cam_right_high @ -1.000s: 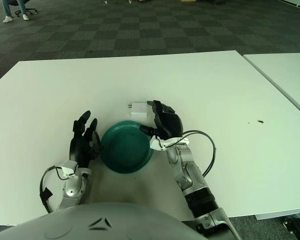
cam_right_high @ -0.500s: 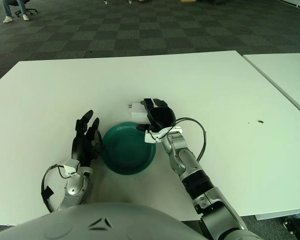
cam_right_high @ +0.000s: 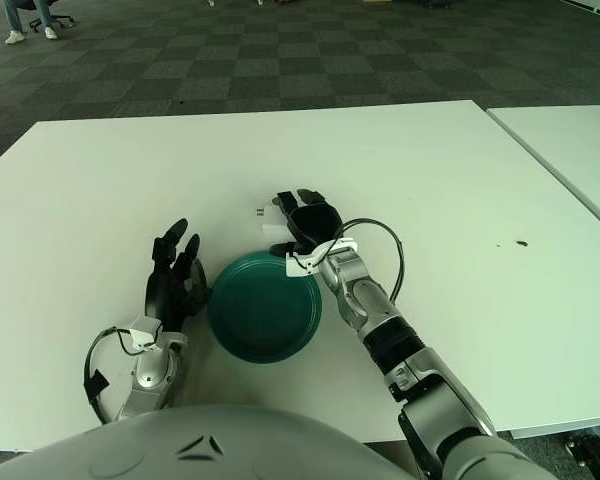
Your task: Put the charger into the plate.
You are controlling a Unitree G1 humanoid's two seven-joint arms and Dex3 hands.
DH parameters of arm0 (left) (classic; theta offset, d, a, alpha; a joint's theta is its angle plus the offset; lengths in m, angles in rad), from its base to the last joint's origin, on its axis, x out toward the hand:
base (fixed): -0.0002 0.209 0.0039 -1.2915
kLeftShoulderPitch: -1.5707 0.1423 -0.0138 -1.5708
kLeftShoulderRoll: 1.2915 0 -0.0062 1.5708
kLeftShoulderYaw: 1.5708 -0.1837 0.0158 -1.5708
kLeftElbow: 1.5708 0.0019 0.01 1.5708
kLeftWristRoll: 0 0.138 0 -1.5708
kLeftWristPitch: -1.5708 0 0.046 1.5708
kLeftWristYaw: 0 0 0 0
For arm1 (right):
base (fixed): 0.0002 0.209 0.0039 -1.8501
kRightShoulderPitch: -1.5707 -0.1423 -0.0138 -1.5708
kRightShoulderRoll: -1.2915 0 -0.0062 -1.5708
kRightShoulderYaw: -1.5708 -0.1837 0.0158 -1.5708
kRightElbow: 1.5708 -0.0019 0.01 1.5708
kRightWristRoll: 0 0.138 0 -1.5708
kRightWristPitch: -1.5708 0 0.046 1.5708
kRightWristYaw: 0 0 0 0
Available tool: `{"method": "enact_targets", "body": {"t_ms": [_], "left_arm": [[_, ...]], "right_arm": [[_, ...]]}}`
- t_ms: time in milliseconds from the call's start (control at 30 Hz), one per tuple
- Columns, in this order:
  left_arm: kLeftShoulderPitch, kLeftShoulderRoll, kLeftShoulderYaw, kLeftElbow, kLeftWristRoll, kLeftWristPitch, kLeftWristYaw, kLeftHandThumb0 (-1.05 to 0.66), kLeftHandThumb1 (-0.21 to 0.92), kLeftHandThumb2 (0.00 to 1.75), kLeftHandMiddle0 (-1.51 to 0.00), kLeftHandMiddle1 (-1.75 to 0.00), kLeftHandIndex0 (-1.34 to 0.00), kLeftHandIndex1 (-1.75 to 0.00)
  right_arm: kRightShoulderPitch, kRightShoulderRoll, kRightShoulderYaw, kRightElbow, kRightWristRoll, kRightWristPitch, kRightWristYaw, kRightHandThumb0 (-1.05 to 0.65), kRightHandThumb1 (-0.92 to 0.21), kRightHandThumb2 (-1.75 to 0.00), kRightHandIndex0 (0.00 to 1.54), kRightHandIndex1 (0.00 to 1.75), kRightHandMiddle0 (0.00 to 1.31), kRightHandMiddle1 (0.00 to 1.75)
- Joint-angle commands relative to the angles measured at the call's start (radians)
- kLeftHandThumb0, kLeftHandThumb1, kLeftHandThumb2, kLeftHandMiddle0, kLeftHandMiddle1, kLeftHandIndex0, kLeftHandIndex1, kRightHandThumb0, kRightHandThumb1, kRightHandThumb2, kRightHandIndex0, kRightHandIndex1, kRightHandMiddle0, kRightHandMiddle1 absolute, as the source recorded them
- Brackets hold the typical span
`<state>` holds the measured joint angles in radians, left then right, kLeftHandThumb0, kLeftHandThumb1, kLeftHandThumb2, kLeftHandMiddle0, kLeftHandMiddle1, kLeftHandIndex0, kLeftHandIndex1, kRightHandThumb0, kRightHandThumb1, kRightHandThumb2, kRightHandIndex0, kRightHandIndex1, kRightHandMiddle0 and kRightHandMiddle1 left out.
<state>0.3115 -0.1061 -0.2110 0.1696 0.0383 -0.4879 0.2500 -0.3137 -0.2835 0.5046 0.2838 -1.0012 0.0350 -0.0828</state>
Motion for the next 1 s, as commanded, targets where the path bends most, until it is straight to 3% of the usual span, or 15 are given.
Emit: {"method": "enact_targets", "body": {"t_ms": [0, 967], "left_arm": [[0.048, -0.046, -0.005, 0.175, 0.021, 0.01, 0.01, -0.85, 0.92, 0.95, -0.4, -0.01, -0.01, -0.8], [0.03, -0.056, -0.007, 0.191, 0.018, 0.013, 0.032, -0.84, 0.92, 0.92, -0.37, 0.0, 0.0, -0.79]], "right_arm": [[-0.071, -0.004, 0.002, 0.058, 0.018, -0.02, -0.003, -0.67, -0.92, -0.51, 0.23, 0.0, 0.0, 0.68], [-0.186, -0.005, 0.022, 0.131, 0.043, -0.062, 0.047, -0.7, -0.92, -0.55, 0.25, 0.01, 0.0, 0.6]]}}
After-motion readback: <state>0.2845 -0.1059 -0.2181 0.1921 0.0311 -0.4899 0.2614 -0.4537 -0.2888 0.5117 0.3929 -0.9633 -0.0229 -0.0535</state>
